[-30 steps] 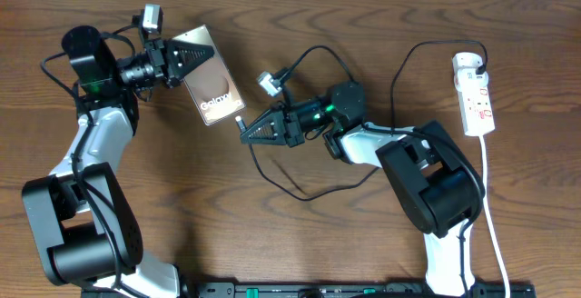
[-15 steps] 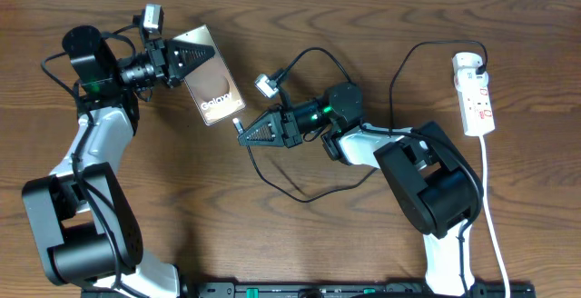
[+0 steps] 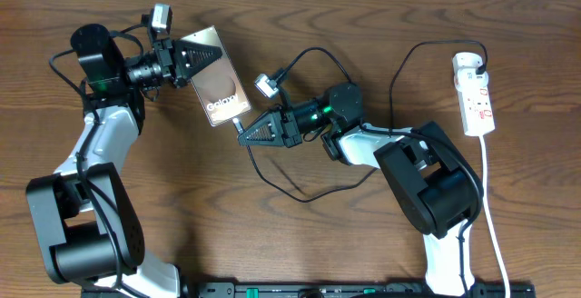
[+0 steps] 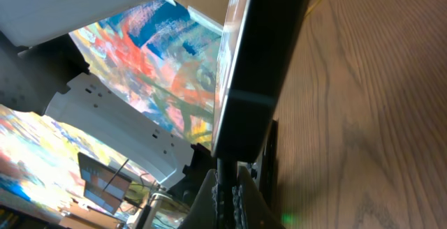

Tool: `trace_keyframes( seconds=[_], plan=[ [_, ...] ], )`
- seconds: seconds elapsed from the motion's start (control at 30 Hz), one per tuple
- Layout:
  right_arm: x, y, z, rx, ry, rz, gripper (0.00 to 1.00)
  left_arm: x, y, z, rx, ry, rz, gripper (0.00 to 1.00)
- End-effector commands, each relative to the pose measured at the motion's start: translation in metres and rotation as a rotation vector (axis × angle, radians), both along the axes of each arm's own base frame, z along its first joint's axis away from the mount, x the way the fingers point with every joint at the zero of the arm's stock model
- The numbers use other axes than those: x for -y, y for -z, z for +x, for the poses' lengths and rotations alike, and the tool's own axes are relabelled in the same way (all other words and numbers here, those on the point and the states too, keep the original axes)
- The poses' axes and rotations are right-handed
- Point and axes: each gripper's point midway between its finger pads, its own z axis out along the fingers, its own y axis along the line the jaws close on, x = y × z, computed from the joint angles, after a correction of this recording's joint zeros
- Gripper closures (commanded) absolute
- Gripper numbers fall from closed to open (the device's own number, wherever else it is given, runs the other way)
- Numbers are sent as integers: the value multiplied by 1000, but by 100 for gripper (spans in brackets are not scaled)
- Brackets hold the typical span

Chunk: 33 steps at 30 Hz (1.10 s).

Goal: Plug charger to phone and switch on socket

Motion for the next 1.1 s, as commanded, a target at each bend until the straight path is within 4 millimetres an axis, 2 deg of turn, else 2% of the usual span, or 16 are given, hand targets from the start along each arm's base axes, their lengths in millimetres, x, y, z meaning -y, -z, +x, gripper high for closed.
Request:
trace_keyframes(
  seconds=[0.0,0.27,0.73,1.07],
  plan=[
    [-3,-2,3,-1,18,10,99,1,-8,-1,34,14,6,93],
    [-3,-2,3,-1,18,10,99,17,-8,-4,35,54,6,93],
    [-2,-2,4,-1,20,10,99,18,-9,-6,39,64,6,92],
    [6,-2,12,3,38,9,99,19,-9,-8,43,75,5,93]
  ],
)
